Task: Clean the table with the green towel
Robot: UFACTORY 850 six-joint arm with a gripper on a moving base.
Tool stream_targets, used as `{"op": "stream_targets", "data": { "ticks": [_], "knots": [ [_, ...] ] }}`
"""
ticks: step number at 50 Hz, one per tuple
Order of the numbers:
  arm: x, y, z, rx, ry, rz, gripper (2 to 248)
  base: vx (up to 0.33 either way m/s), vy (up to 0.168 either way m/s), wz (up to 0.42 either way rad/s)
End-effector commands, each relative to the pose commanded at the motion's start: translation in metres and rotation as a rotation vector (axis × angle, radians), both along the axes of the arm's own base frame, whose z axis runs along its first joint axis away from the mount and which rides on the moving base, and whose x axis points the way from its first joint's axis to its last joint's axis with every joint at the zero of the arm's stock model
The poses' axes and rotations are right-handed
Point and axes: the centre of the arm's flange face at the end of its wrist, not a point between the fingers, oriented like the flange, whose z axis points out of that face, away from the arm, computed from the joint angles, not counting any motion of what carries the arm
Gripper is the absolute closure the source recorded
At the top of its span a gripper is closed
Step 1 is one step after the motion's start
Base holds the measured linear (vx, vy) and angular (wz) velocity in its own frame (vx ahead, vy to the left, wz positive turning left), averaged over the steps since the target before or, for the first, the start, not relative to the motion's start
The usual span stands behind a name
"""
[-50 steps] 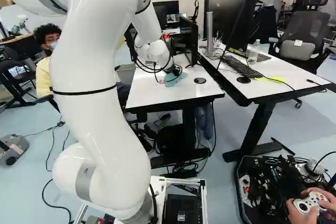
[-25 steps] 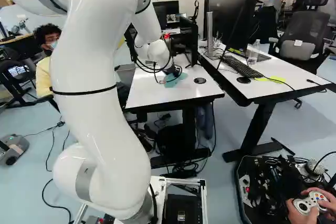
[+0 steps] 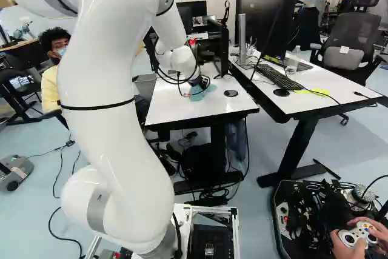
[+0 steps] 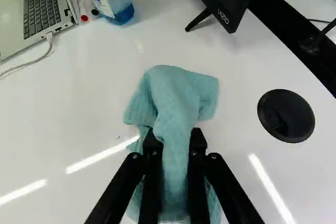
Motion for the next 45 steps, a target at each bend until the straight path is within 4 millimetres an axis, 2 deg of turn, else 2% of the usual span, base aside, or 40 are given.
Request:
{"op": "stream_targets", "data": {
  "ticks": [6,17,37,45],
  "knots": [
    [0.004,0.0,0.0,0.0,-0.002,0.001,196,0.0,0.0,0.0],
    [0.021,0.003,-0.001,-0.001,-0.012,0.01,196,0.0,0.0,0.0],
    [0.059,0.019,-0.004,-0.004,-0.035,0.042,196,0.0,0.0,0.0],
    [0.063,0.029,-0.004,-0.004,-0.037,0.059,196,0.0,0.0,0.0]
  ]
}}
